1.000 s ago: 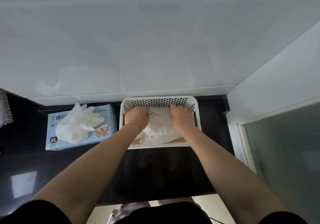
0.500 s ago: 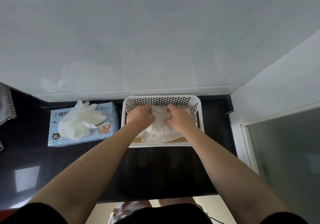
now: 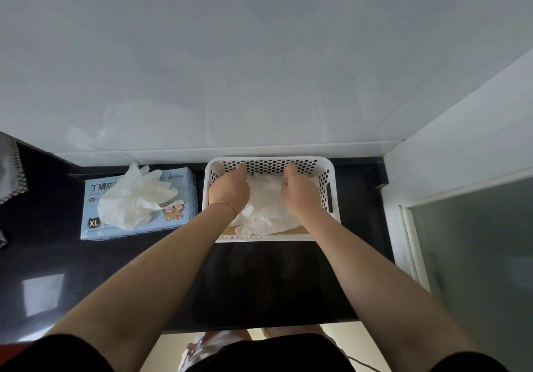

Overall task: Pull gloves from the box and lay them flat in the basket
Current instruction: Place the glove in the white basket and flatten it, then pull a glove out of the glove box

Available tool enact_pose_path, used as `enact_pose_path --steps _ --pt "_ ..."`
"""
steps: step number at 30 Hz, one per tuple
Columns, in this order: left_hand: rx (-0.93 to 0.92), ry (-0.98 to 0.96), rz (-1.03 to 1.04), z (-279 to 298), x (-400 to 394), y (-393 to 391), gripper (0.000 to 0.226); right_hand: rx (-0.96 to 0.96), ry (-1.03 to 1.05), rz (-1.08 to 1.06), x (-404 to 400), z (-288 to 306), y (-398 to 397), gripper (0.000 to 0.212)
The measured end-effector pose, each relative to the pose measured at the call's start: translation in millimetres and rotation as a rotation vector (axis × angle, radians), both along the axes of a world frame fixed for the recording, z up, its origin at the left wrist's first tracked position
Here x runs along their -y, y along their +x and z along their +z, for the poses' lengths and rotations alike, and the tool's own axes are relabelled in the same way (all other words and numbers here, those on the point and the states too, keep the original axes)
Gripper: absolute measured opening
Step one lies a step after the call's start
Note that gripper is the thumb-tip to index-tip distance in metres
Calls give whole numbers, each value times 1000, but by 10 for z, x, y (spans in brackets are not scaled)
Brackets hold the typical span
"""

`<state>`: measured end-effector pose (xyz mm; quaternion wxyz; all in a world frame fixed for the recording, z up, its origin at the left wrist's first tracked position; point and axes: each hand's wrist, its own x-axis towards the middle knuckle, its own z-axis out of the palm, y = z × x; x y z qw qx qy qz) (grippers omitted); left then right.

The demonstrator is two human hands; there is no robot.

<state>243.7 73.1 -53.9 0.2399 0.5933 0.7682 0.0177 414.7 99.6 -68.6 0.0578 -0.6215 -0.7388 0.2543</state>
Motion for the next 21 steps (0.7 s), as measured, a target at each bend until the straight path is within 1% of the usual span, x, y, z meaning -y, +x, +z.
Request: enact_pose_path --steps 1,3,4,6,7,9,11,13,15,17,19,21 --pt "30 37 -21 34 14 7 6 -8 1 6 5 20 -15 8" --pt "66 45 -160 85 47 47 16 -19 -61 100 31 59 -55 12" --pt "42 -5 -262 104 59 71 18 -13 -115 159 50 74 -76 16" --pt "-96 -170 -417 105 77 108 19 54 -216 221 90 76 -88 28" --pt "-177 -239 -445 93 85 103 21 113 -246 220 109 65 -77 35" --pt "-309 -323 -421 93 113 80 34 238 -277 182 154 60 -35 47" --pt "-343 -349 -390 139 115 68 41 324 -263 140 172 96 -9 56" --pt "-263 -313 -376 243 95 57 36 313 -225 88 184 198 -53 54" --pt "-133 -199 -313 409 83 -10 23 202 -144 30 174 358 -188 36" --pt "-48 -2 -208 595 115 -178 14 85 -37 26 178 559 -426 20" --pt "-22 174 -120 744 178 -401 16 -12 49 59 208 754 -719 13" --pt "-20 230 -39 838 274 -735 19 -98 103 84 285 916 -1093 9"
